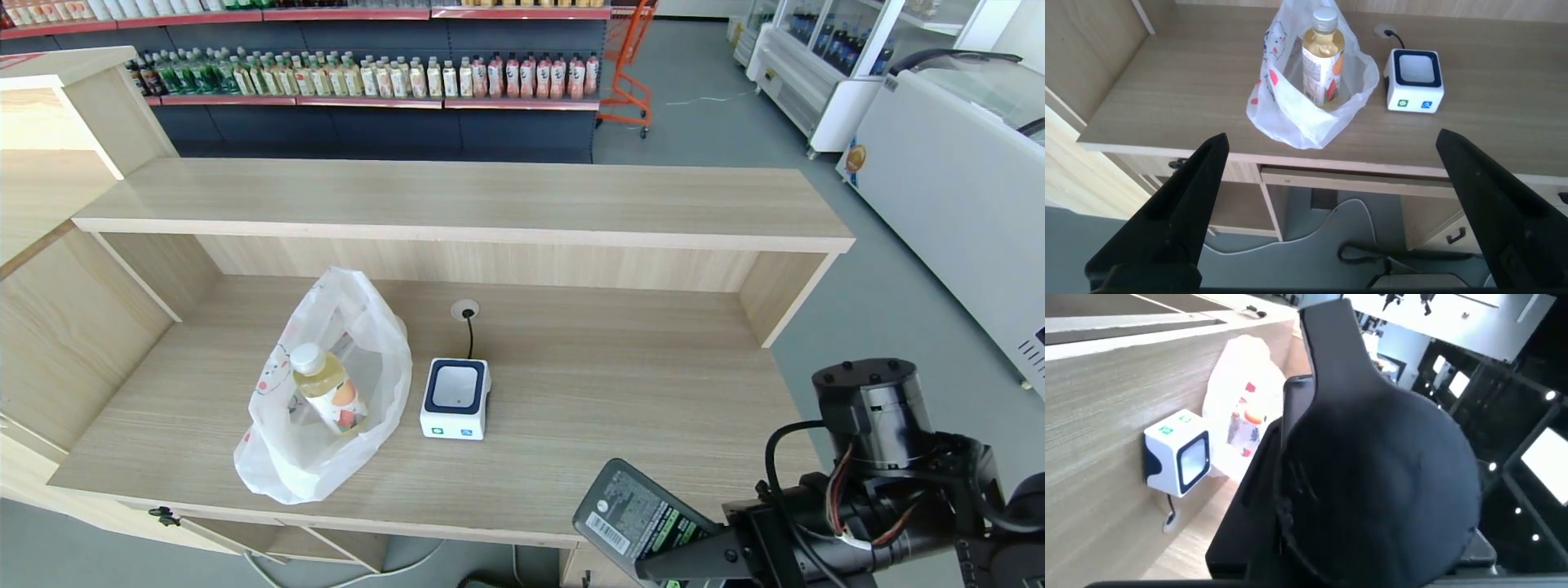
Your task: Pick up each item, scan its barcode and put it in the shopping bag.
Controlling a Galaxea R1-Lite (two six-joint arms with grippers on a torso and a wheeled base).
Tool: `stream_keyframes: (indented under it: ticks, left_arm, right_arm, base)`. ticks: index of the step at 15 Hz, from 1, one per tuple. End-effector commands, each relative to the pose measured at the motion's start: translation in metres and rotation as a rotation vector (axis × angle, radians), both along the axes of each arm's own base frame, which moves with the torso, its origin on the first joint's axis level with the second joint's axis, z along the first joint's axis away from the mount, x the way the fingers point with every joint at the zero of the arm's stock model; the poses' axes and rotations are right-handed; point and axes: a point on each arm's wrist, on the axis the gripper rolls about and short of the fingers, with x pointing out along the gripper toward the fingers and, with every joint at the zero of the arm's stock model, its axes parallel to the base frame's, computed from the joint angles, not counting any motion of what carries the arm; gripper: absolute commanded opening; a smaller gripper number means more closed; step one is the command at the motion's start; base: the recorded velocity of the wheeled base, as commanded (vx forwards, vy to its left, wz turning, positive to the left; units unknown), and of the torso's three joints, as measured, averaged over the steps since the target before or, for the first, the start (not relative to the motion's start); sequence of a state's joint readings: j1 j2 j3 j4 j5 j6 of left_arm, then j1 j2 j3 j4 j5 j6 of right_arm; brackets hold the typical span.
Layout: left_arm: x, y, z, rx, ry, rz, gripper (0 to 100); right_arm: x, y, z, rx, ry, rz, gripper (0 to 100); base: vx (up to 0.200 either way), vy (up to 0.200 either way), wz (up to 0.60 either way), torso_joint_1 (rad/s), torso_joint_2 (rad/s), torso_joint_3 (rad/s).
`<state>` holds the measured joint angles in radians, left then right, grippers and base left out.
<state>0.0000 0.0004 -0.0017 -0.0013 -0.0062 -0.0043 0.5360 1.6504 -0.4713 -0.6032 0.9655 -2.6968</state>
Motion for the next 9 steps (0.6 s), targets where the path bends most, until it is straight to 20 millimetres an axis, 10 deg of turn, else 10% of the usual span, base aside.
stream_keyframes:
  ticks: [1, 9]
  left_arm:
    - [0.0, 0.0, 0.0, 0.0, -0.001, 0.0, 100]
    - [0.0, 0.0, 0.0, 0.0, -0.001, 0.0, 100]
  right_arm:
    - [-0.003, 0.004, 0.002, 0.009, -0.012, 0.03, 0]
    - [-0.011, 0.0, 0.013, 0.062, -0.069, 0.098, 0]
  base:
    - [0.0, 0.0, 0.0, 0.0, 0.0, 0.0]
    - [0.0, 0.0, 0.0, 0.0, 0.0, 0.0]
